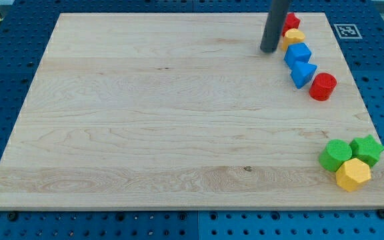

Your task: Slide the line of blocks down a bit

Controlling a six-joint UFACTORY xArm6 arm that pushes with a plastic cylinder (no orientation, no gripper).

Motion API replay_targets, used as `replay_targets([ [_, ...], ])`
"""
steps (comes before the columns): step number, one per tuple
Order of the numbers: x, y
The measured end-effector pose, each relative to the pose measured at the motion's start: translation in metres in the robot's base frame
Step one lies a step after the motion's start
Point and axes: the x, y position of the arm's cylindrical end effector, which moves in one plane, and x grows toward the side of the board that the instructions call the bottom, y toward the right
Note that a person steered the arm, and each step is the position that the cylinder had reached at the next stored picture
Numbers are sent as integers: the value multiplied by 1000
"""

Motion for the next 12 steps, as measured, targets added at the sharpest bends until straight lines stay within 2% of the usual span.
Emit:
replay_targets([
  [1, -71, 8],
  [2, -88, 19],
  [5, -88, 56],
  [6, -85, 56],
  [12, 38, 59],
])
